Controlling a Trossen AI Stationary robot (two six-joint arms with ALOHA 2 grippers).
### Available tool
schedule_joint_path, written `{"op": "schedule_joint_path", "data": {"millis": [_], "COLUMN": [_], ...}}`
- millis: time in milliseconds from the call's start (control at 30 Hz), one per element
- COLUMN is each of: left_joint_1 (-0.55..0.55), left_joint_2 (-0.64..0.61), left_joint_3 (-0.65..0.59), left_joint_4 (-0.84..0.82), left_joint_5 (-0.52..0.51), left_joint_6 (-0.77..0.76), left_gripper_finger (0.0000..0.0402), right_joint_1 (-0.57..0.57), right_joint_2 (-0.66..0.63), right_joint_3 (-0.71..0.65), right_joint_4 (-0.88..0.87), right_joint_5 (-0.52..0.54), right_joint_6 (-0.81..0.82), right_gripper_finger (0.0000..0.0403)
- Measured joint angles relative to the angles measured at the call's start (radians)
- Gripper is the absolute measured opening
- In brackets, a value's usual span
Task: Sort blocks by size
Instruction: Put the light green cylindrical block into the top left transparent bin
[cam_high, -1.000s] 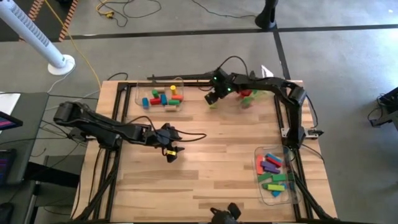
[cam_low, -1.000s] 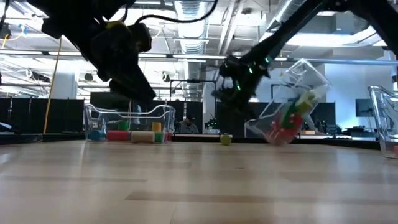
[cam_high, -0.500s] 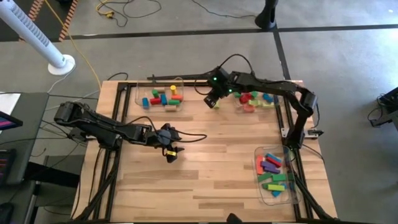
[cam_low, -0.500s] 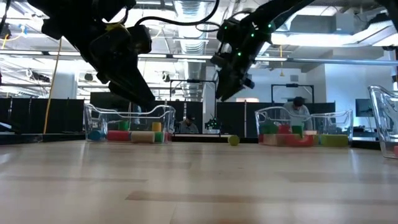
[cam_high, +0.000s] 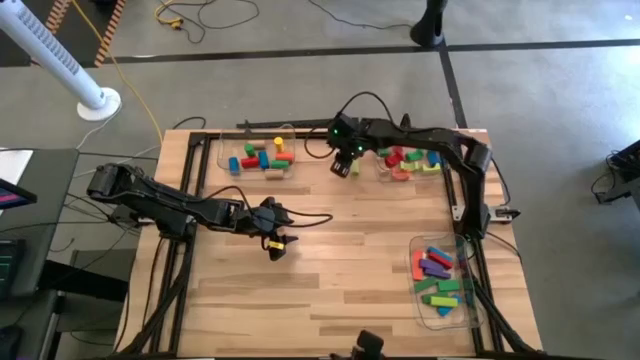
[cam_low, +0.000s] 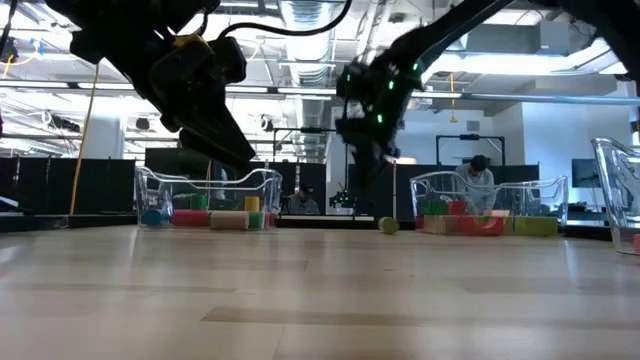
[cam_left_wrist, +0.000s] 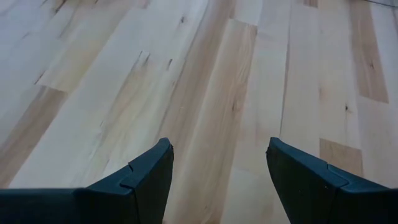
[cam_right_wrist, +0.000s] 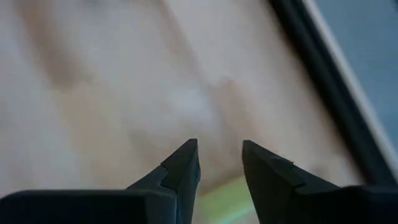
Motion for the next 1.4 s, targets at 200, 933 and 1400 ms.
{"op": "schedule_joint_path", "data": {"millis": [200,933,1400], "left_joint_1": [0.000,0.000,-0.007], "left_joint_2": [0.000,0.000,0.000], "left_joint_3": [0.000,0.000,0.000], "left_joint_4": [0.004,0.029,0.024], "left_joint_5": [0.000,-0.001,0.004], "left_joint_6": [0.002,0.013,0.022], "left_gripper_finger": [0.0248,0.0248,0.0248], "right_joint_1": [-0.046,-0.002,0.011], "right_joint_2": [0.076,0.171,0.261], "right_joint_3": [0.091,0.149,0.149], "right_joint_4": [-0.137,-0.297,-0.436], "right_joint_5": [0.156,0.403,0.509], "right_joint_6": [-0.135,-0.647,-0.703], "right_gripper_finger": [0.0155,0.0152,0.0152]}}
